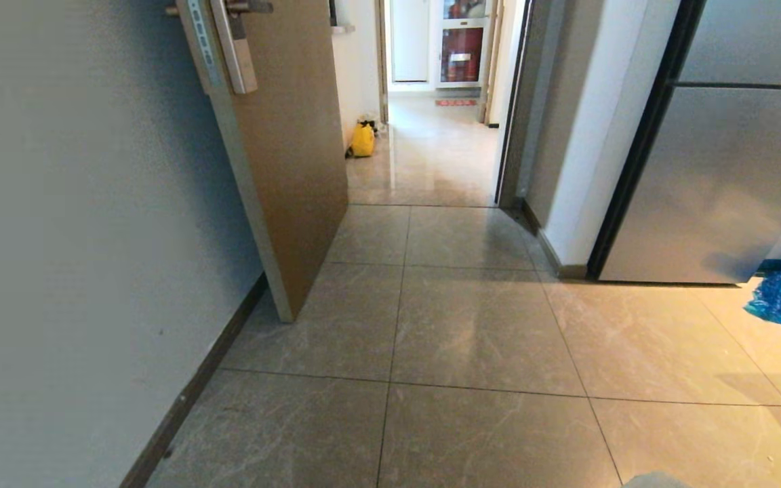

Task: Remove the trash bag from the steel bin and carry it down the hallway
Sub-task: Put the trash bag at the door

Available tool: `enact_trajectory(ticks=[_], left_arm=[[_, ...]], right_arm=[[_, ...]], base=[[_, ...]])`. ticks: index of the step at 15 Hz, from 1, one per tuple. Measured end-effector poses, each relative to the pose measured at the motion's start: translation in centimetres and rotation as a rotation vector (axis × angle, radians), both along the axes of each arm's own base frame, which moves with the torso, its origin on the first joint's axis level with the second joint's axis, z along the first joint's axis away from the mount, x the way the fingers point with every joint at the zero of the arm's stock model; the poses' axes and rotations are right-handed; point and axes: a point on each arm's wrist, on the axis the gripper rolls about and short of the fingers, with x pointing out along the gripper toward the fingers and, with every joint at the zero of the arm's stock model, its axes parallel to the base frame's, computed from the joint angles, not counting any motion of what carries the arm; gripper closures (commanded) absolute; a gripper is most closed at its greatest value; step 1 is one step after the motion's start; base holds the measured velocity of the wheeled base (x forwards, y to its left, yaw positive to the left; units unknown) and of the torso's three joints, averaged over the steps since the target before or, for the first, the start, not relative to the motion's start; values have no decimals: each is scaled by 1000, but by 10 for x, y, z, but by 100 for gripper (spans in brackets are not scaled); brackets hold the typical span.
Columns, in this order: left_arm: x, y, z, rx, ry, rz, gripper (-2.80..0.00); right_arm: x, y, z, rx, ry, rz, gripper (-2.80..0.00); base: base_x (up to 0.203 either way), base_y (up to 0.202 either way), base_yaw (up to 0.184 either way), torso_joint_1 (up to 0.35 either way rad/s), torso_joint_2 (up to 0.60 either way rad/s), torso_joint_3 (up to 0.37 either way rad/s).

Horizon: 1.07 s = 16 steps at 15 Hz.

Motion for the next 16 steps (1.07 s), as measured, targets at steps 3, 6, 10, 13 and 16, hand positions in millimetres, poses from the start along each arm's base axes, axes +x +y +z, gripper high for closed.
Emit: enact_trajectory(ticks=[3,6,10,13,16], left_arm=[[0,0,0,0,0,0,0],[0,0,0,1,1,0,0],[0,0,0,1,0,0,0],[0,0,0,0,1,-1,0],[0,0,0,0,1,0,0]], right_arm=[[0,0,0,-2,0,-1,0],[0,0,0,-2,0,-1,0],[0,0,0,-1,0,0,0],[0,0,0,-1,0,0,0],[0,0,0,-4,0,-1,0]], base=[[2,8,-126,3,0,1],[0,2,-64,3,2,0],[0,0,0,0,0,0],[0,0,0,0,0,0],[0,0,0,0,0,0]])
